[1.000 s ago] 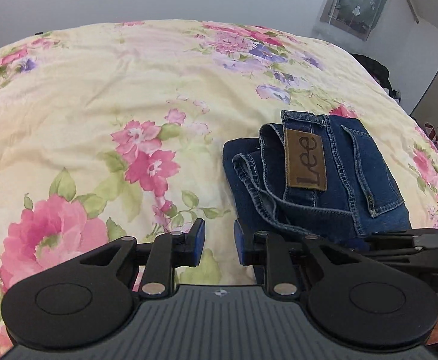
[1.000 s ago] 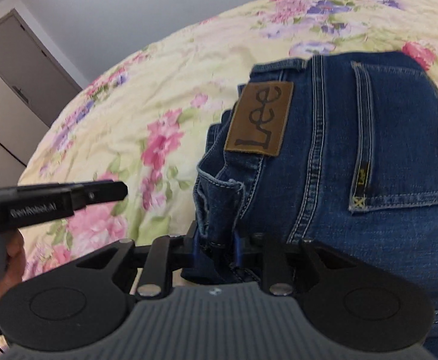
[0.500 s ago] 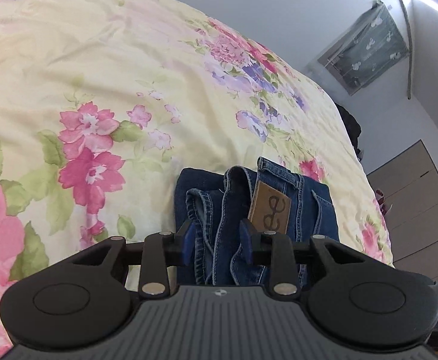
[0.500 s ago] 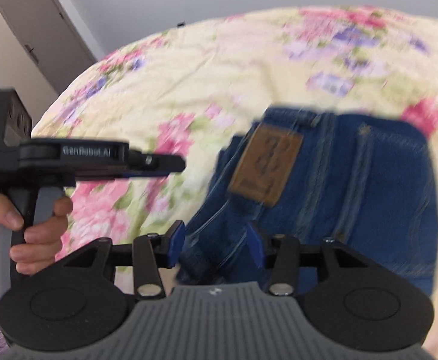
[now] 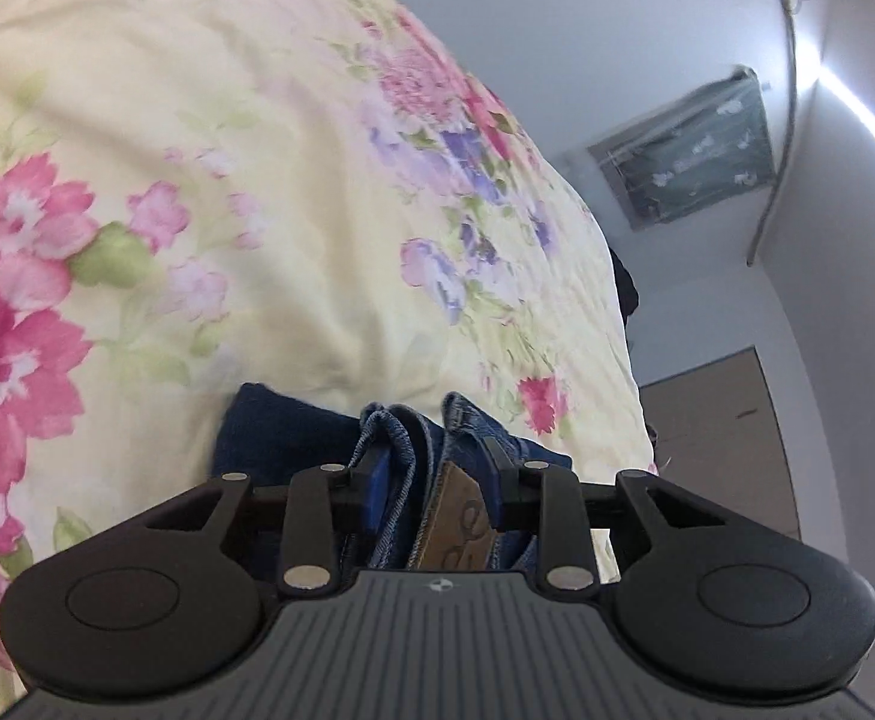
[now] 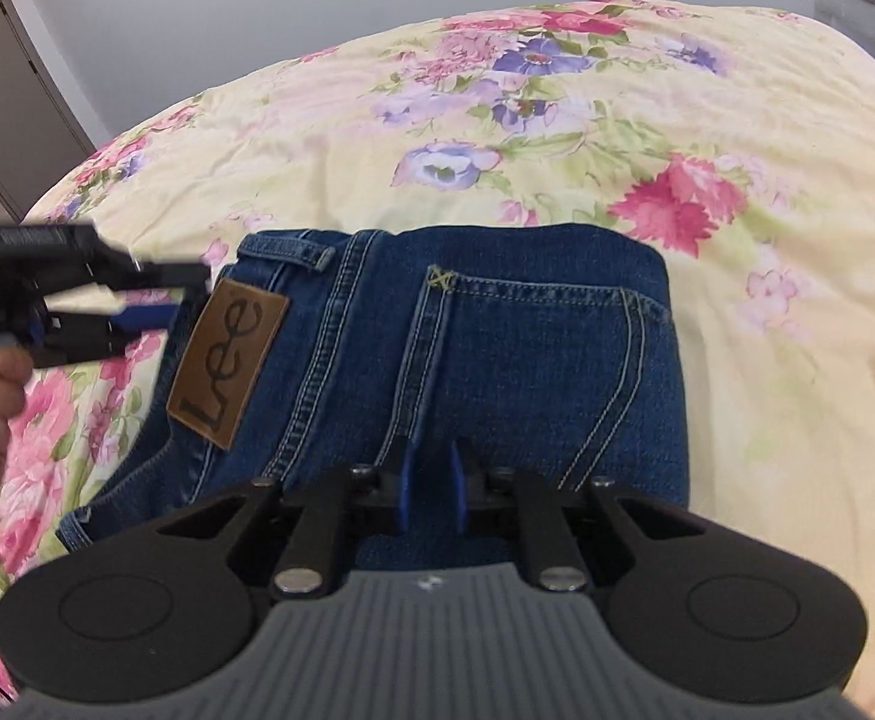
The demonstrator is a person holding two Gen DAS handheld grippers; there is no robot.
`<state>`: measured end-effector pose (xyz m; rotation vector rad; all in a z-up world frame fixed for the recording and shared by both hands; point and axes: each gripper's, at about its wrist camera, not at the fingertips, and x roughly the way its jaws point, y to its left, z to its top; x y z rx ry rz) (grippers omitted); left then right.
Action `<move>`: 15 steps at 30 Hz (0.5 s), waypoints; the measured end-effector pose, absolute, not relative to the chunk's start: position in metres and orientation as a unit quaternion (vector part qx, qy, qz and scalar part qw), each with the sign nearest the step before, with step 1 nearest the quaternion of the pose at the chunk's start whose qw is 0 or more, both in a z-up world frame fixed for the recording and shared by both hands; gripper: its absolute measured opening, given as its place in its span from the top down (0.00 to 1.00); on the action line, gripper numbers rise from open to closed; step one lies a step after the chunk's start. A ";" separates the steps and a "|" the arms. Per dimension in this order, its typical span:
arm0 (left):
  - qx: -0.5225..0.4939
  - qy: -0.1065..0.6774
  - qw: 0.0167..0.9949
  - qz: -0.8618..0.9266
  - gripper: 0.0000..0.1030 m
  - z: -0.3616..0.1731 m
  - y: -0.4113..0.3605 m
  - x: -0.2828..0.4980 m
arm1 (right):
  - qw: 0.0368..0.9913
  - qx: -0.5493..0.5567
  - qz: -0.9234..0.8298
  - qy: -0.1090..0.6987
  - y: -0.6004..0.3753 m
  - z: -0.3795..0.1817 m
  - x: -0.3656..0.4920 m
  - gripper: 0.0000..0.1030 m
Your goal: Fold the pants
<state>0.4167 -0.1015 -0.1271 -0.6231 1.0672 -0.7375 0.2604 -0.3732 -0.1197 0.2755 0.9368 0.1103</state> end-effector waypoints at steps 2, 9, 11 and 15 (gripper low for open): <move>-0.237 0.487 0.770 -0.338 0.67 -0.116 -0.112 0.413 | 0.880 0.144 0.053 0.450 -0.375 -0.123 0.262 0.91; -0.189 0.441 0.832 -0.279 0.34 -0.091 -0.099 0.402 | 0.881 0.149 0.063 0.445 -0.374 -0.124 0.261 0.89; -0.199 0.452 0.814 -0.305 0.34 -0.089 -0.101 0.402 | 0.881 0.150 0.063 0.444 -0.374 -0.124 0.261 0.89; -0.180 0.466 0.803 -0.326 0.34 -0.096 -0.125 0.394 | 0.880 0.156 0.065 0.443 -0.376 -0.124 0.260 0.89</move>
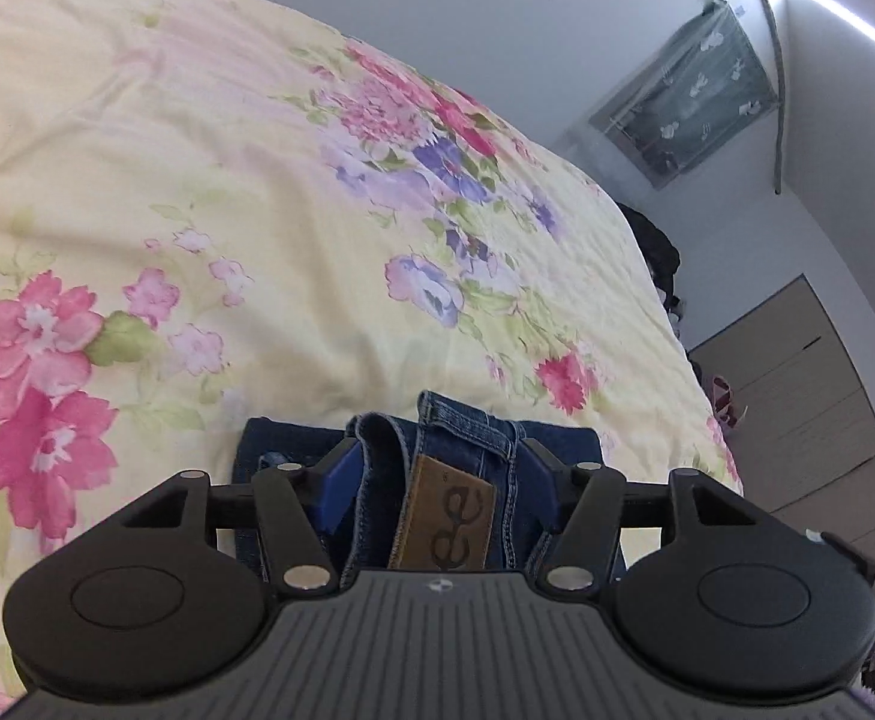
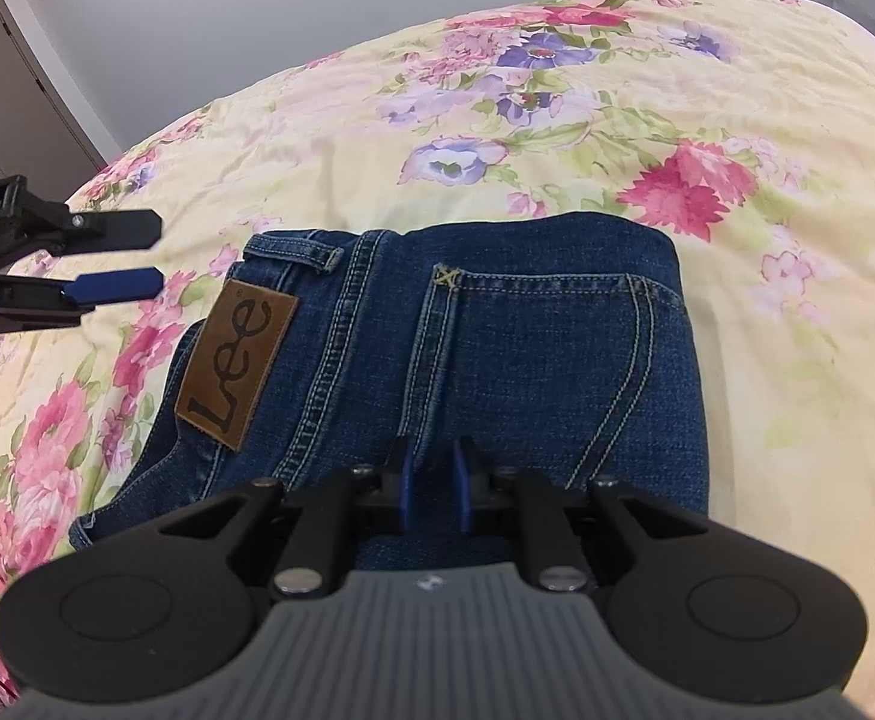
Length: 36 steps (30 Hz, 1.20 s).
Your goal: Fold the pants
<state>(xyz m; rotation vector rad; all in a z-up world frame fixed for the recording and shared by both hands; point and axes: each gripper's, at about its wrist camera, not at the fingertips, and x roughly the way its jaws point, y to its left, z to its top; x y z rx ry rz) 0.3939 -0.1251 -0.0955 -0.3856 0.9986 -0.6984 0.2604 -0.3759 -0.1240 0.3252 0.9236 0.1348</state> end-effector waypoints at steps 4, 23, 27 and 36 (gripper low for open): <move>-0.163 0.471 0.802 -0.329 0.34 -0.109 -0.144 0.391 | 0.880 0.167 0.073 0.440 -0.380 -0.126 0.259 0.89; 0.003 0.398 0.862 -0.313 0.86 -0.077 -0.161 0.352 | 0.901 0.157 0.110 0.388 -0.392 -0.083 0.229 0.83; 0.000 0.420 0.858 -0.295 0.86 -0.106 -0.153 0.365 | 0.916 0.102 0.077 0.381 -0.400 -0.068 0.227 0.88; -0.017 0.435 0.846 -0.308 0.80 -0.139 -0.143 0.383 | 0.910 0.132 0.048 0.389 -0.425 -0.109 0.292 1.00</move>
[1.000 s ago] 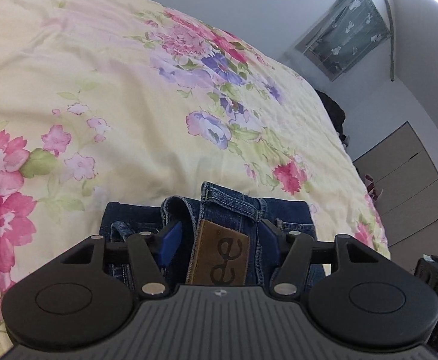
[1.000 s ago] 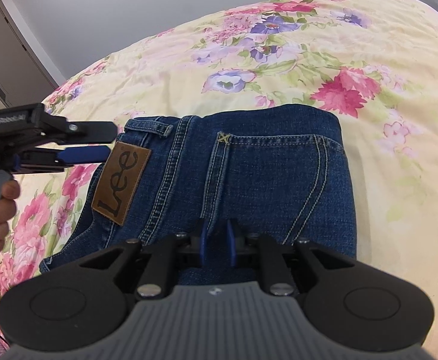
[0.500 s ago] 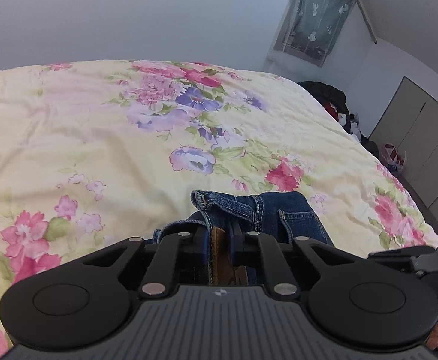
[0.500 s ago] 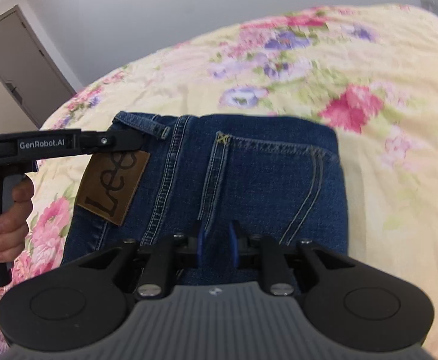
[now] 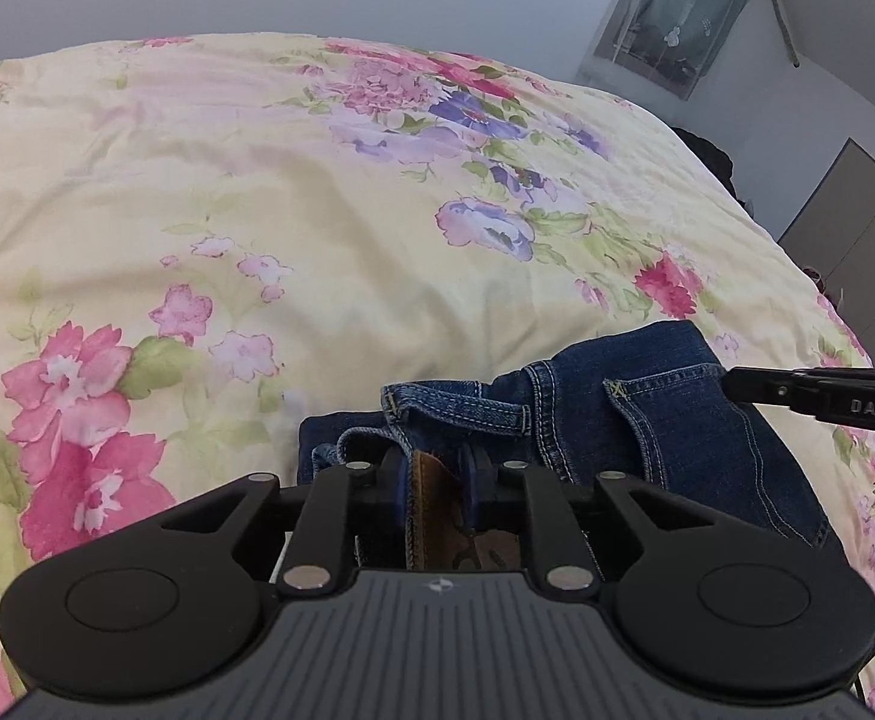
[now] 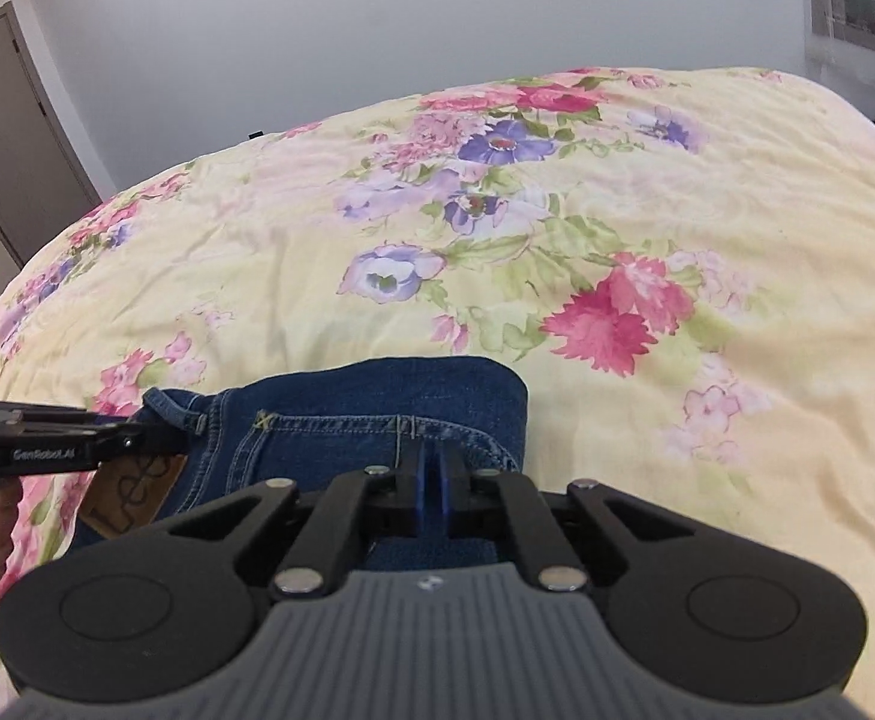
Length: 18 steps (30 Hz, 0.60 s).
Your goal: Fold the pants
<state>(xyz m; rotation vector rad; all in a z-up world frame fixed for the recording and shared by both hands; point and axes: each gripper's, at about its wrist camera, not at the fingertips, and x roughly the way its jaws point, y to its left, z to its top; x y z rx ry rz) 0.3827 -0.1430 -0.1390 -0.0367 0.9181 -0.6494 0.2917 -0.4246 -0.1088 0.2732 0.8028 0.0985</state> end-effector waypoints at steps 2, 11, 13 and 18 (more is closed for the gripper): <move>-0.026 0.437 0.844 -0.310 0.80 -0.146 -0.141 0.385 | 0.902 0.139 0.046 0.407 -0.424 -0.125 0.302 1.00; -0.029 0.447 0.843 -0.298 0.68 -0.147 -0.140 0.386 | 0.890 0.152 0.024 0.430 -0.421 -0.153 0.313 1.00; -0.030 0.453 0.845 -0.283 0.63 -0.137 -0.140 0.380 | 0.893 0.140 0.015 0.428 -0.416 -0.142 0.309 1.00; -0.020 0.445 0.858 -0.257 0.62 -0.107 -0.129 0.336 | 0.909 0.108 0.010 0.401 -0.407 -0.105 0.260 0.93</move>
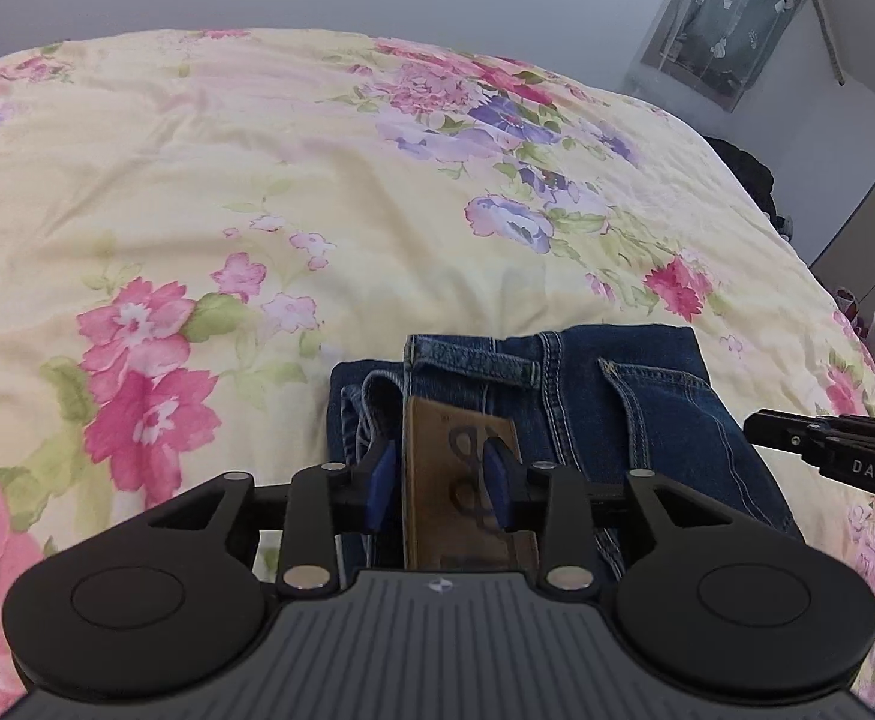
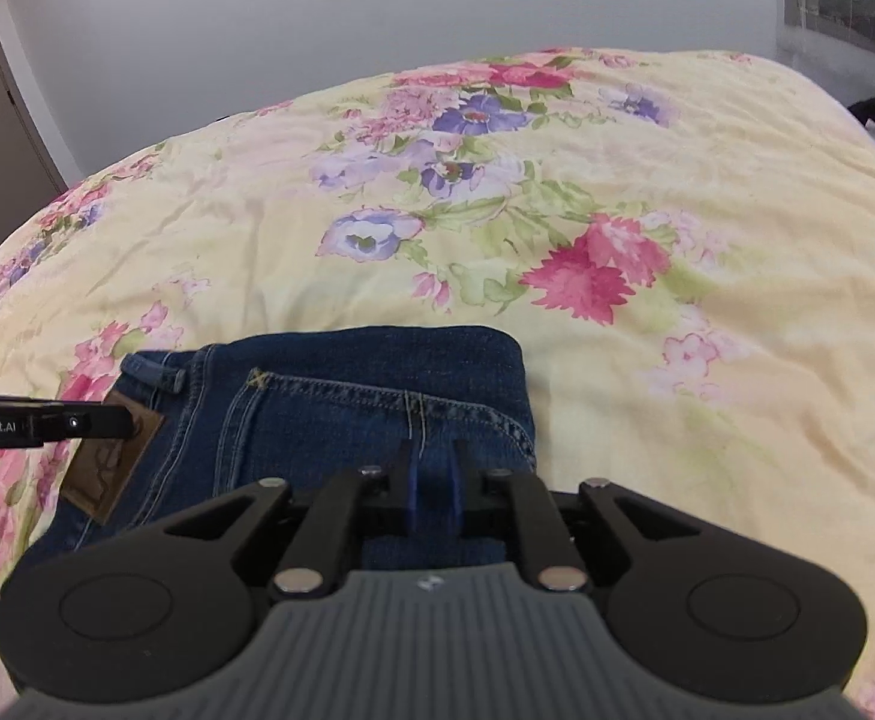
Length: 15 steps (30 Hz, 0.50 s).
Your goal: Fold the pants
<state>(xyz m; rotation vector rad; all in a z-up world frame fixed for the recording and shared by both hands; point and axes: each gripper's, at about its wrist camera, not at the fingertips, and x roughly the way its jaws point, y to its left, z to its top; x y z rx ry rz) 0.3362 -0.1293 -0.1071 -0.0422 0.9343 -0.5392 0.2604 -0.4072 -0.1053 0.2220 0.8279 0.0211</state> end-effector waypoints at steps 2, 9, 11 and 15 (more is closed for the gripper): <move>-0.015 0.442 0.857 -0.264 0.62 -0.100 -0.125 0.315 | 0.914 0.098 0.014 0.393 -0.405 -0.096 0.232 0.93; 0.052 0.433 0.869 -0.235 0.69 -0.102 -0.123 0.254 | 0.919 0.106 -0.008 0.381 -0.389 -0.095 0.143 0.93; 0.051 0.443 0.868 -0.219 0.72 -0.111 -0.122 0.247 | 0.915 0.115 -0.013 0.387 -0.385 -0.105 0.130 0.93; 0.041 0.463 0.861 -0.208 0.73 -0.128 -0.121 0.249 | 0.915 0.110 -0.021 0.387 -0.378 -0.121 0.117 0.94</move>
